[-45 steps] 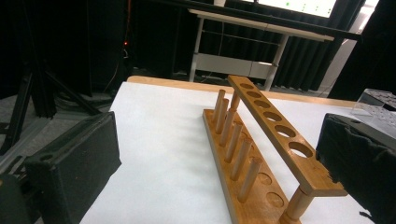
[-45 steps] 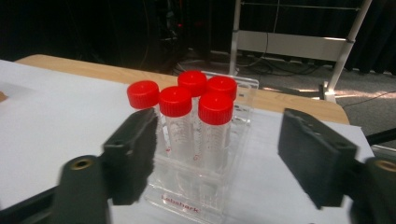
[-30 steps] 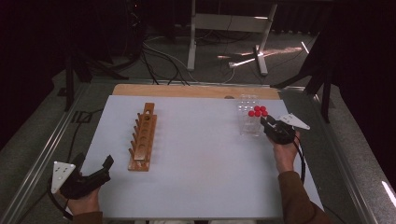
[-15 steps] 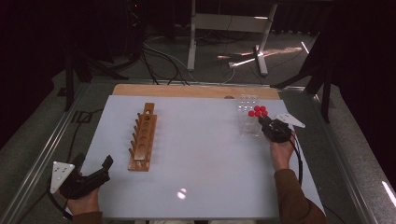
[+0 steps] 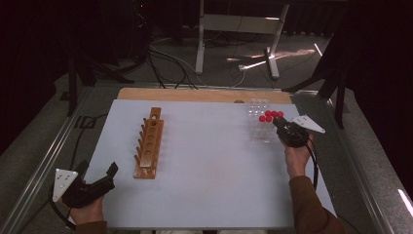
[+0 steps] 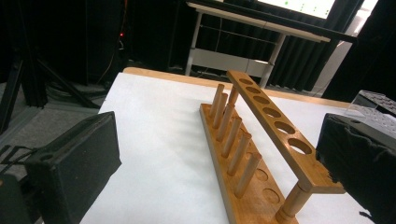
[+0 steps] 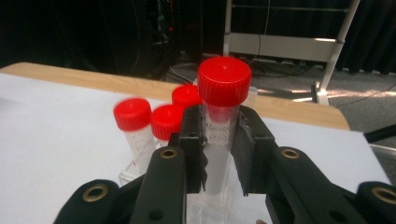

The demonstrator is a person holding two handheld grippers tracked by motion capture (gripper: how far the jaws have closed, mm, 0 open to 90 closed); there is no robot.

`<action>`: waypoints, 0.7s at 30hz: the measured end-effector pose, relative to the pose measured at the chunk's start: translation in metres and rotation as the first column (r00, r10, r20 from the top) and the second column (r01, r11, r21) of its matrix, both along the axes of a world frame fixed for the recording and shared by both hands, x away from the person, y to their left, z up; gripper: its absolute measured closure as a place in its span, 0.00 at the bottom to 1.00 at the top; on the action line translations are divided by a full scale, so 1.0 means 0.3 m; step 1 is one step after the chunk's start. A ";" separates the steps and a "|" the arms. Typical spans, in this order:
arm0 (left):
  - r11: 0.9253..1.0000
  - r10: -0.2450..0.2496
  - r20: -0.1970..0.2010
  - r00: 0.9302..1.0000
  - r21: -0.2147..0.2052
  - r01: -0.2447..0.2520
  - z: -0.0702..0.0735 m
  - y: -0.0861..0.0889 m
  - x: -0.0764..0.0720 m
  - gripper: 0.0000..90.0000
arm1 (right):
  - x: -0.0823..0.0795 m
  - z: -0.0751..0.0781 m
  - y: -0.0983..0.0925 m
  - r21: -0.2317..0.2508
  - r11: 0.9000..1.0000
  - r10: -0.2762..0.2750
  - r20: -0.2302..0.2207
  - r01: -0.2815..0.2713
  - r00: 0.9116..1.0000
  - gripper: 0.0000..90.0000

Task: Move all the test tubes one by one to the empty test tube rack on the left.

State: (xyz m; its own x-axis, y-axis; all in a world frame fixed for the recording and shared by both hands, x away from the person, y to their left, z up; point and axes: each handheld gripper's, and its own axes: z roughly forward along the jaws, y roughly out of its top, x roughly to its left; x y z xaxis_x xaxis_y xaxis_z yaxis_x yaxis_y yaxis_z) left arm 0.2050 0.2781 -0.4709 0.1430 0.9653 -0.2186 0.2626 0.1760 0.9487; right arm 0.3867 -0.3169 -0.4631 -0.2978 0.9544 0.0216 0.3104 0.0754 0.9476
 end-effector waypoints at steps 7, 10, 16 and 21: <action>1.000 0.003 0.000 1.000 -0.003 -0.003 0.000 0.001 0.000 0.01 | -0.020 0.055 -0.008 0.006 1.000 0.015 0.041 -0.015 0.999 0.83; 1.000 0.003 0.000 1.000 -0.002 -0.003 0.000 0.000 0.000 0.01 | -0.030 0.080 -0.009 0.007 1.000 0.026 0.056 -0.027 0.998 0.83; 1.000 0.003 -0.002 1.000 -0.001 -0.003 0.000 0.001 0.000 0.01 | -0.058 0.125 -0.007 0.009 0.998 0.058 0.082 -0.059 0.995 0.83; 1.000 0.000 -0.005 1.000 0.001 0.000 0.000 -0.003 0.001 0.01 | -0.082 0.136 -0.001 0.009 0.996 0.084 0.081 -0.085 0.993 0.83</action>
